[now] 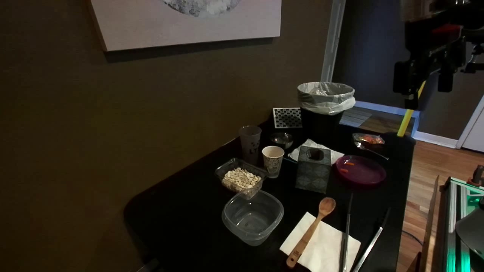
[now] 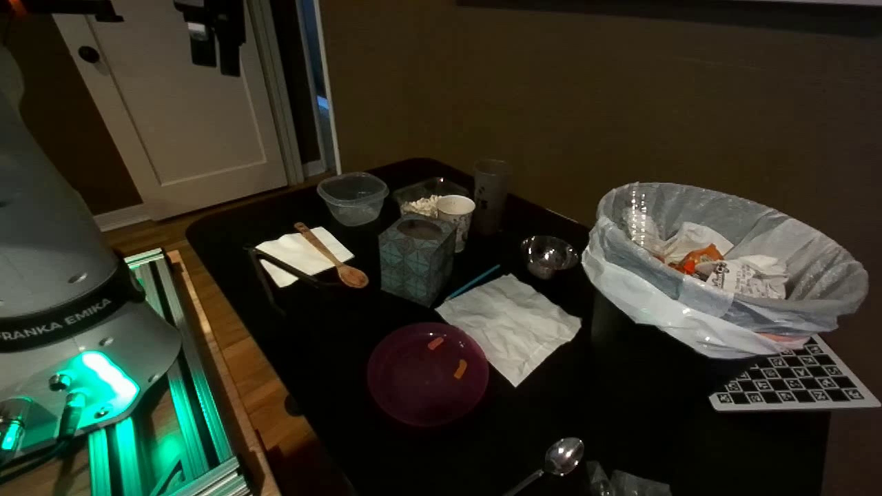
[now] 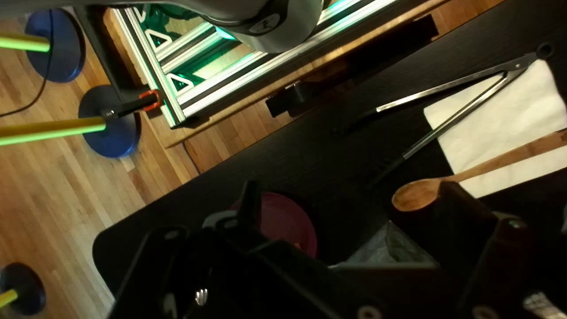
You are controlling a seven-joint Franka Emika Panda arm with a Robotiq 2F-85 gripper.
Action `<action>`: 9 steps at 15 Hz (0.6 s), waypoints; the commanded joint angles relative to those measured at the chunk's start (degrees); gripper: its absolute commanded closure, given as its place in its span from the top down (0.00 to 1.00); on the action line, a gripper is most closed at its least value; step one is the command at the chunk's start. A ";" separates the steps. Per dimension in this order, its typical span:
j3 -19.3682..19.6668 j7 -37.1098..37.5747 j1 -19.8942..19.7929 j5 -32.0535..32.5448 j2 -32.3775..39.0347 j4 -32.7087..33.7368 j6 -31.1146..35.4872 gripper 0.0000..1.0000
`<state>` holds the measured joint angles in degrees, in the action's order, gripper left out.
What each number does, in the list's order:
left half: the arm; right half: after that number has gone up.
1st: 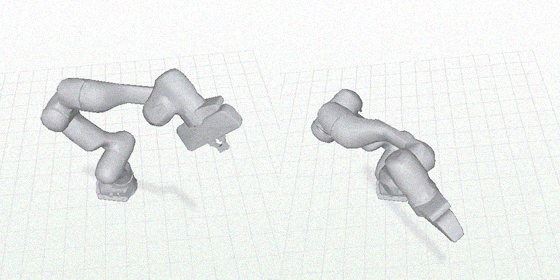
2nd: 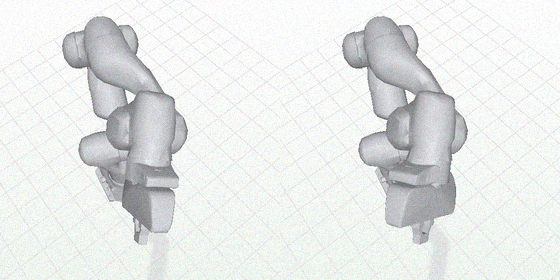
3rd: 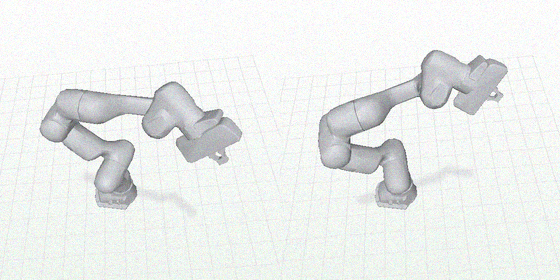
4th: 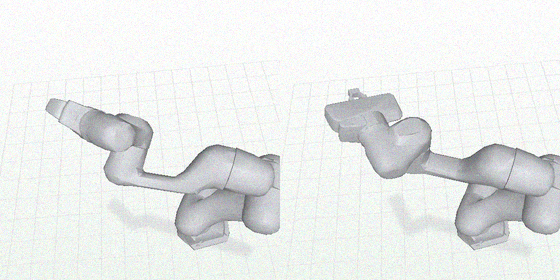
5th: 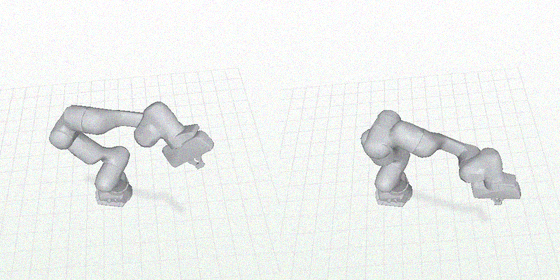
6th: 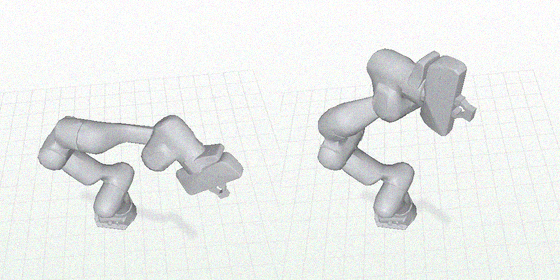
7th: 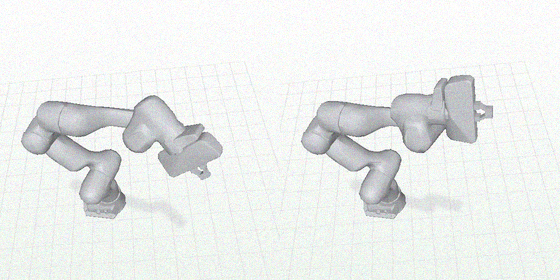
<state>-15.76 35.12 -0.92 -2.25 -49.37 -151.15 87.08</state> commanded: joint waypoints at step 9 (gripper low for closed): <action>23.17 -28.53 -9.34 13.64 5.58 -6.87 16.69 1.00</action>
<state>2.11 15.05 -9.47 9.84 -46.58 -158.07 98.55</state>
